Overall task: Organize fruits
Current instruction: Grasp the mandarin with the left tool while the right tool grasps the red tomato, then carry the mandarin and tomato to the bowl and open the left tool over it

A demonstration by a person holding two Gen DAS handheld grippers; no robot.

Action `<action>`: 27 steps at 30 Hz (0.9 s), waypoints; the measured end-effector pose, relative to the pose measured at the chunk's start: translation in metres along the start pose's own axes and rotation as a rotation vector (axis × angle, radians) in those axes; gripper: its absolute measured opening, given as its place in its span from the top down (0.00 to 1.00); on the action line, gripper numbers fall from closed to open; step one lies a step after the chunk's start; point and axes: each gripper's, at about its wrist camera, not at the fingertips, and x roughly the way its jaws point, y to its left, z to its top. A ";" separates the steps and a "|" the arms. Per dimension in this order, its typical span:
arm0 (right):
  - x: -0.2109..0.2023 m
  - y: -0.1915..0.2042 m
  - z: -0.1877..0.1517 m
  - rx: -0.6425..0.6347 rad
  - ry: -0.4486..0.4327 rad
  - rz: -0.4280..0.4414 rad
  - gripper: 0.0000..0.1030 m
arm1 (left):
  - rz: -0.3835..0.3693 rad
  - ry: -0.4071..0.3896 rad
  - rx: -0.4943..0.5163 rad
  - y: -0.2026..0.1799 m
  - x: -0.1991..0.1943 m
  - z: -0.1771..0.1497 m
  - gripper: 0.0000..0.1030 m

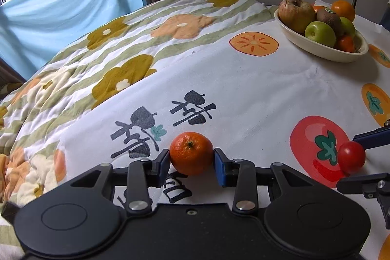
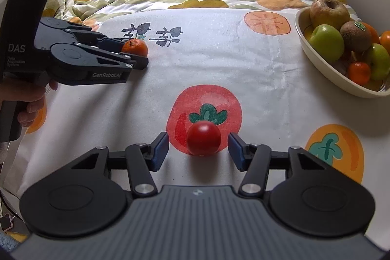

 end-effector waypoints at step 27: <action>-0.064 -0.049 0.021 -0.119 -0.095 0.074 0.56 | 0.358 -0.051 -0.256 -0.010 -0.113 -0.008 0.59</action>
